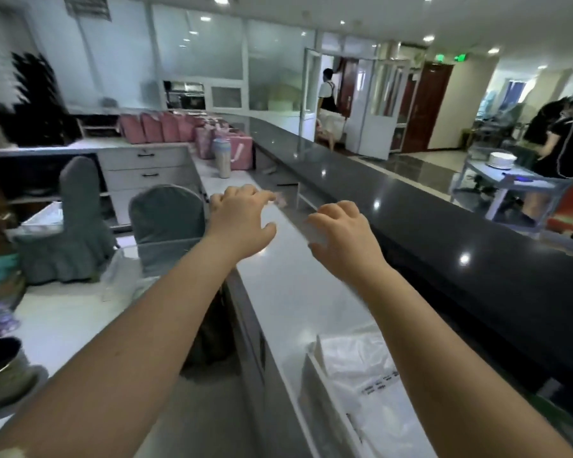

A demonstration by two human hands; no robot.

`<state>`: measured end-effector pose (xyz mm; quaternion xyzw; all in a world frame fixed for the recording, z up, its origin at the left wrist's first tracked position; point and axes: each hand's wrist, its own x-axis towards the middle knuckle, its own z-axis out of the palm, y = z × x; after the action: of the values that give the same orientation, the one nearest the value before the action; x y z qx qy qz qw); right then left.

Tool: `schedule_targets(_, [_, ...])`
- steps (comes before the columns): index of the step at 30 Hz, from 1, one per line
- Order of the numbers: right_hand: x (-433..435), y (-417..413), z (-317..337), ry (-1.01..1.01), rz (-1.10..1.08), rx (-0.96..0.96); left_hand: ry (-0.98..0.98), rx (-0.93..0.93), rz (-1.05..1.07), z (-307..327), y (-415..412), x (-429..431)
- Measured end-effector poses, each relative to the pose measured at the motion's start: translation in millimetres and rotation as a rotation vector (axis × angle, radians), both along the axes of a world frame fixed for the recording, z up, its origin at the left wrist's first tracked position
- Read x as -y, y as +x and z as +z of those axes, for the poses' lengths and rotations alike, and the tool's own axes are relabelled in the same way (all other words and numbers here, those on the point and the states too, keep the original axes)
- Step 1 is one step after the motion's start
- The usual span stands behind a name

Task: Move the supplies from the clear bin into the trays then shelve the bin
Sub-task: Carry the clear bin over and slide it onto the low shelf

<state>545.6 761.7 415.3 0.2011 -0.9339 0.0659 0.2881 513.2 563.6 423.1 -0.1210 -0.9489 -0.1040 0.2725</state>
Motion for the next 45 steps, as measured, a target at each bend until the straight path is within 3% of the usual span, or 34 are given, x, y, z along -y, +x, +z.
schedule_targets(8, [194.2,-72.5,18.4,0.014,0.216,-0.028,-0.002,-0.066,0.246,15.7,-29.7,198.7])
schedule_targets(19, [448.2,-185.5,9.8,-0.038,0.331,0.032,-0.023,-0.011,0.321,2.0,-115.6,436.9])
schedule_targets(29, [559.0,-306.7,-69.1,0.065,0.277,0.228,-0.027,0.144,0.314,-94.5,-232.5,536.0])
schedule_targets(45, [687.7,-597.8,-204.9,0.113,0.294,0.499,-0.023,0.447,0.384,-212.8,-503.8,660.7])
